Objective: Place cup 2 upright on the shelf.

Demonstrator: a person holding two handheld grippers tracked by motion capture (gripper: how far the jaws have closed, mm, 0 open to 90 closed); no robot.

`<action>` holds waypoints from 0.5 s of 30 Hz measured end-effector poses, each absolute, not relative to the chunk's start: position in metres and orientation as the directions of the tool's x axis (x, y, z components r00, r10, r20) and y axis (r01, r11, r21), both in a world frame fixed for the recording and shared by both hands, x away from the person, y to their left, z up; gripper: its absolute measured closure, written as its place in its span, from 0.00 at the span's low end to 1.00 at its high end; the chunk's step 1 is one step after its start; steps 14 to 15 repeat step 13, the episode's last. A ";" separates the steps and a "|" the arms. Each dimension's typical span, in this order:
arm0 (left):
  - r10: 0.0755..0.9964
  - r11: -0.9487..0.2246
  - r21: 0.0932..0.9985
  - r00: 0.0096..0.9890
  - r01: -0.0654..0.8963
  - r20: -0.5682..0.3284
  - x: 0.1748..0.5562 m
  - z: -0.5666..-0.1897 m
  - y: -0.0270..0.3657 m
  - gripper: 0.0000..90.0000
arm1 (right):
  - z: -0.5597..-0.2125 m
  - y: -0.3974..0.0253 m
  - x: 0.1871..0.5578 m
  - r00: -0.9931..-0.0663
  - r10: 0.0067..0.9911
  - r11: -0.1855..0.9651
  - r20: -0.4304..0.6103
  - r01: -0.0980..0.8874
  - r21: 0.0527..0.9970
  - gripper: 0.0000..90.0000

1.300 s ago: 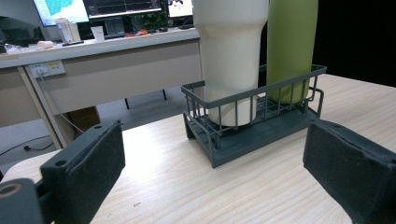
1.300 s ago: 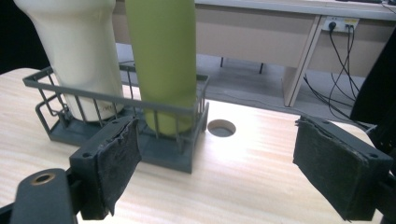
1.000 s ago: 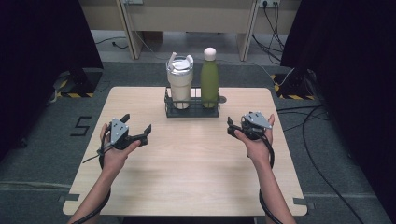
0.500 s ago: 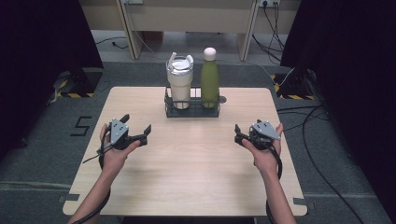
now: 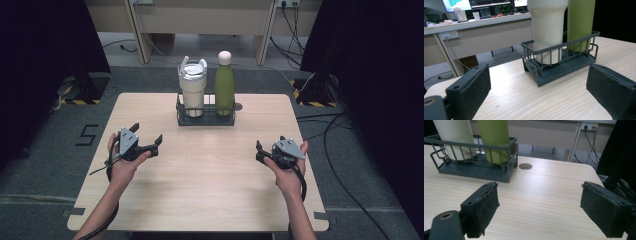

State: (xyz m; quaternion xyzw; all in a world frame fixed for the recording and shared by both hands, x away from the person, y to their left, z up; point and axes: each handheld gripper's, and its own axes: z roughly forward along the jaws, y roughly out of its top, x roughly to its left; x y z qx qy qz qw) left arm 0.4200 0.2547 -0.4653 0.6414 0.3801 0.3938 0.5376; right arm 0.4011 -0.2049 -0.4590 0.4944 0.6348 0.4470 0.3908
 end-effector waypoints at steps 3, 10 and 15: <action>0.910 -0.136 0.989 0.402 0.066 0.098 0.420 -0.466 0.254 0.05 | -0.461 -0.206 0.400 -0.204 0.977 0.112 -0.056 0.276 0.955 0.17; 0.904 -0.137 0.987 0.418 0.080 0.092 0.420 -0.465 0.253 0.05 | -0.464 -0.206 0.399 -0.206 0.977 0.120 -0.062 0.282 0.952 0.17; 0.897 -0.142 0.986 0.433 0.086 0.091 0.419 -0.462 0.251 0.04 | -0.464 -0.205 0.399 -0.206 0.977 0.118 -0.059 0.288 0.950 0.17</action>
